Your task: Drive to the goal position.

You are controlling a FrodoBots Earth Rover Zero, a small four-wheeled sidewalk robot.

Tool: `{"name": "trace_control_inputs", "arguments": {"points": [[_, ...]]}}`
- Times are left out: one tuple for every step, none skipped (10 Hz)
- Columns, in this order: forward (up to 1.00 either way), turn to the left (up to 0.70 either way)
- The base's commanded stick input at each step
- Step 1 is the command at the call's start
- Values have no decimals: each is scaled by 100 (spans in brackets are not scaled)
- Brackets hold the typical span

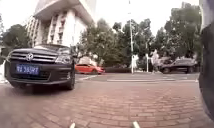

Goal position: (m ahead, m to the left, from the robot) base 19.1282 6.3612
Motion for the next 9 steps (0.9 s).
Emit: {"name": "trace_control_inputs", "arguments": {"points": [[45,0],[45,0],[45,0],[45,0],[45,0],[45,0],[45,0],[45,0],[45,0]]}}
